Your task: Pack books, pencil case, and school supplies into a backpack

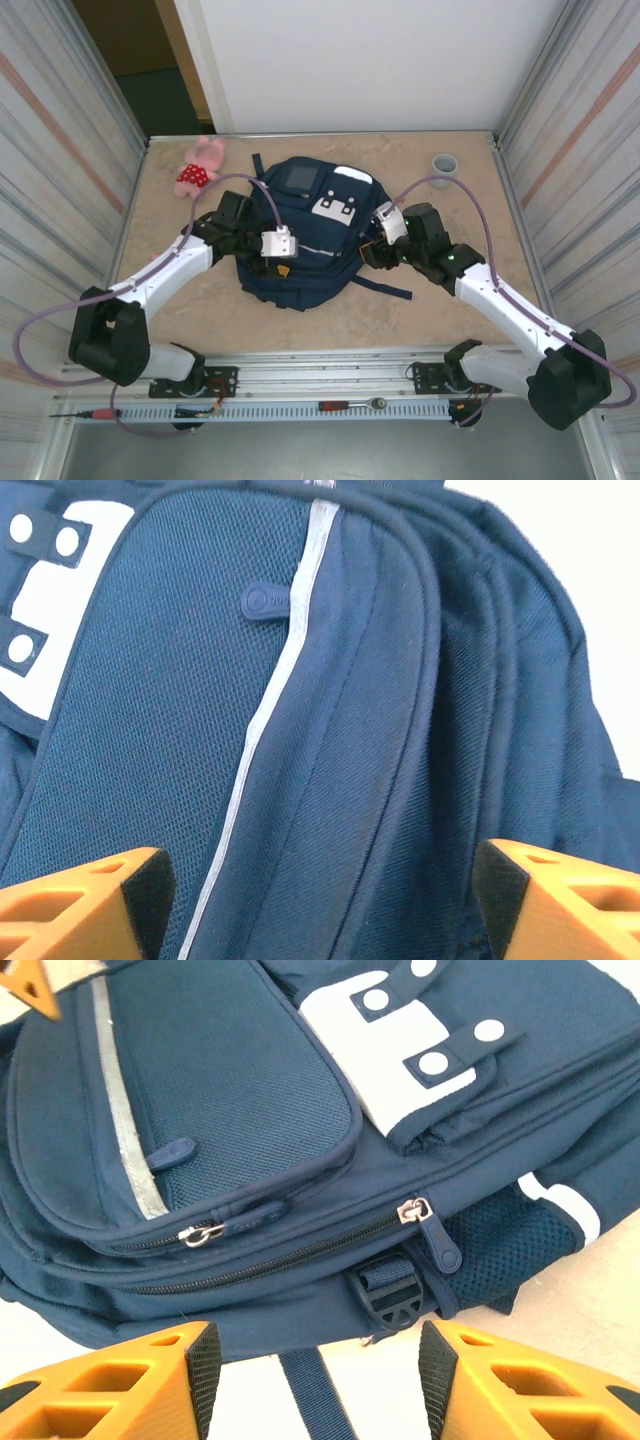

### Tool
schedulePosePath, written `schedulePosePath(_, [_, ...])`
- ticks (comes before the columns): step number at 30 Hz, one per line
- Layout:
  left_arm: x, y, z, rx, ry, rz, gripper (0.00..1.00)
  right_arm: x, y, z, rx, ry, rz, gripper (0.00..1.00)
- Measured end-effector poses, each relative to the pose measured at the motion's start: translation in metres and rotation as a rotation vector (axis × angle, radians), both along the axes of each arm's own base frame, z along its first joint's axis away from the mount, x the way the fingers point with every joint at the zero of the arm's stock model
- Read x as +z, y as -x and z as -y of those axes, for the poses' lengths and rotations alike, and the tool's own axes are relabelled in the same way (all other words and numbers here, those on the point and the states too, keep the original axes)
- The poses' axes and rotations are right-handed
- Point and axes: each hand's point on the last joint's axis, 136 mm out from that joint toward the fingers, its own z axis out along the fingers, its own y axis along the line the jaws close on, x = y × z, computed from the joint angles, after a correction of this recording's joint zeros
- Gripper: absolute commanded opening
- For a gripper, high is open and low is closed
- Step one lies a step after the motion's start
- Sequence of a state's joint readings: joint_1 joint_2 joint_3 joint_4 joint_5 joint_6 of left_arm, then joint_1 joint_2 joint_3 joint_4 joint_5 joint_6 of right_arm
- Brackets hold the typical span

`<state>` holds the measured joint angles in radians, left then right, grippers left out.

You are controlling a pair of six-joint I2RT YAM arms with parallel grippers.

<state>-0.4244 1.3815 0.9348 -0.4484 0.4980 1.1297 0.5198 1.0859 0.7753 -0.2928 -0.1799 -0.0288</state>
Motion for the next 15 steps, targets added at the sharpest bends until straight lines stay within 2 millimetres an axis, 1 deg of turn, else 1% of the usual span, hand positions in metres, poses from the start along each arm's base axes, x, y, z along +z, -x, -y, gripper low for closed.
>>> schedulePosePath(3, [-0.008, -0.007, 0.0, 0.006, -0.016, 0.005, 0.77, 0.001, 0.001, 0.0, 0.013, 0.007, 0.015, 0.56])
schedulePosePath(4, [-0.012, -0.01, 0.001, 0.007, -0.025, 0.004, 0.74, 0.001, 0.001, 0.0, 0.019, 0.009, 0.02, 0.56])
schedulePosePath(5, [-0.017, -0.012, 0.001, 0.007, -0.034, -0.001, 0.7, 0.001, 0.001, 0.0, 0.024, 0.011, 0.022, 0.56])
schedulePosePath(6, [-0.021, -0.014, 0.001, 0.01, -0.039, -0.008, 0.62, 0.001, 0.001, -0.001, 0.027, 0.011, 0.023, 0.56])
schedulePosePath(7, [-0.025, -0.016, 0.0, 0.013, -0.048, -0.01, 0.51, 0.001, 0.002, -0.002, 0.03, 0.01, 0.024, 0.56])
schedulePosePath(8, [-0.028, -0.017, 0.0, 0.016, -0.056, -0.015, 0.43, 0.001, 0.002, -0.003, 0.033, 0.006, 0.026, 0.56])
schedulePosePath(11, [-0.03, -0.017, 0.0, 0.03, -0.057, -0.031, 0.26, 0.002, 0.001, -0.006, 0.042, -0.013, 0.046, 0.57])
schedulePosePath(15, [-0.022, -0.016, 0.001, 0.065, -0.022, -0.05, 0.04, 0.005, 0.002, -0.004, 0.039, -0.046, 0.086, 0.61])
